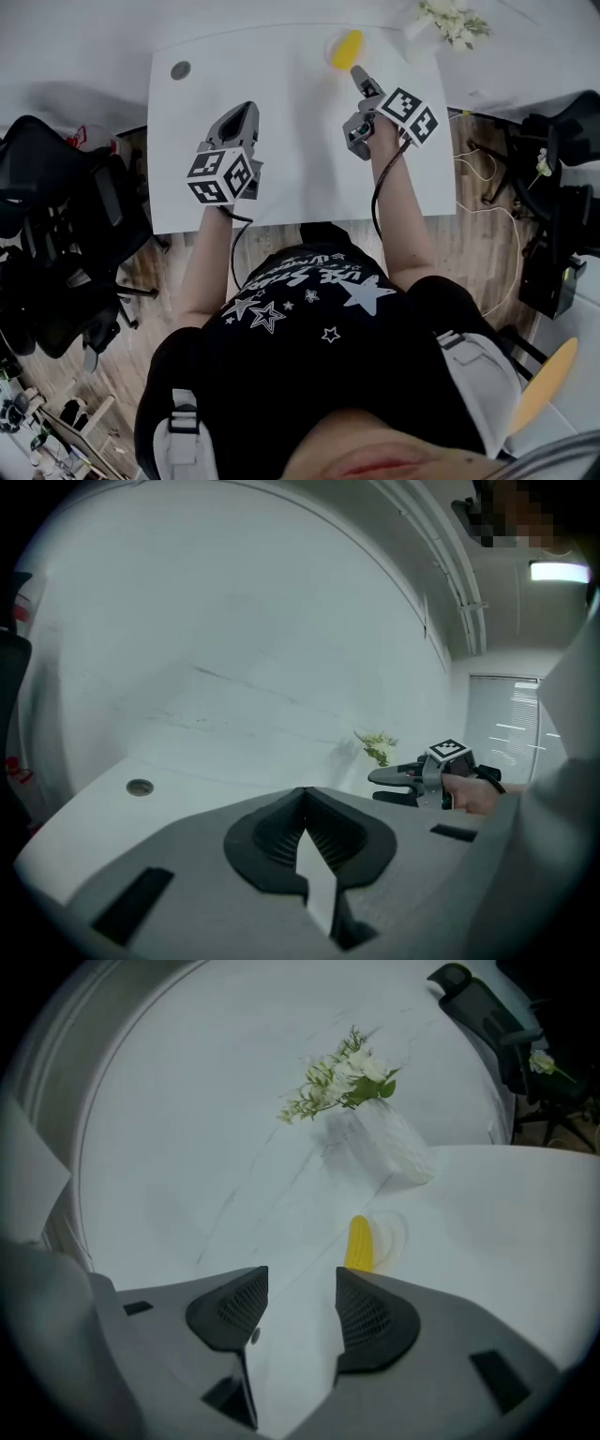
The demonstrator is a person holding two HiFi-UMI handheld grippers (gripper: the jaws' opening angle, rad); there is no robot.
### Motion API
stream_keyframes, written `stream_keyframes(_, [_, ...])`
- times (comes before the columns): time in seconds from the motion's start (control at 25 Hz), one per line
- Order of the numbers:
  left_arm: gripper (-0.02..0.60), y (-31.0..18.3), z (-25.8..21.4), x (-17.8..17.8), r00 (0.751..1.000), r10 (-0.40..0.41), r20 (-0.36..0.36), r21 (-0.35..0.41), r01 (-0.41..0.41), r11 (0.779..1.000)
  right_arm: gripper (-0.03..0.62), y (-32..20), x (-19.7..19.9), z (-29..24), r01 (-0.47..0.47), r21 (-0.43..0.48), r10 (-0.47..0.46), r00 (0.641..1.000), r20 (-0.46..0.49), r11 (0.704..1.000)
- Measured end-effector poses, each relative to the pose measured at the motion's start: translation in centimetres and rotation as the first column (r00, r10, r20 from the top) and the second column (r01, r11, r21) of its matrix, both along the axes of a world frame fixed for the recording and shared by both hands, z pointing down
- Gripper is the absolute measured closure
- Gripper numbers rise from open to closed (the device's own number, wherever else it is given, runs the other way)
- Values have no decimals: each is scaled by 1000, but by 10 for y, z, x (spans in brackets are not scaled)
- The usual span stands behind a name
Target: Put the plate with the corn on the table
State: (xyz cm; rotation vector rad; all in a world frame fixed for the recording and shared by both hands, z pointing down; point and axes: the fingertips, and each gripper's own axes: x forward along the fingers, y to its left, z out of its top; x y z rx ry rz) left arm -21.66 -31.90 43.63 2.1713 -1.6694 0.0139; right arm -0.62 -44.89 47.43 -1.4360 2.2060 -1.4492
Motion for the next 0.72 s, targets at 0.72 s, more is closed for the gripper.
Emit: stream_keyframes(0.72, [574, 189, -32, -12, 999, -31, -25, 69, 33, 997, 583, 198, -22, -44, 151, 152, -138, 986, -97, 977])
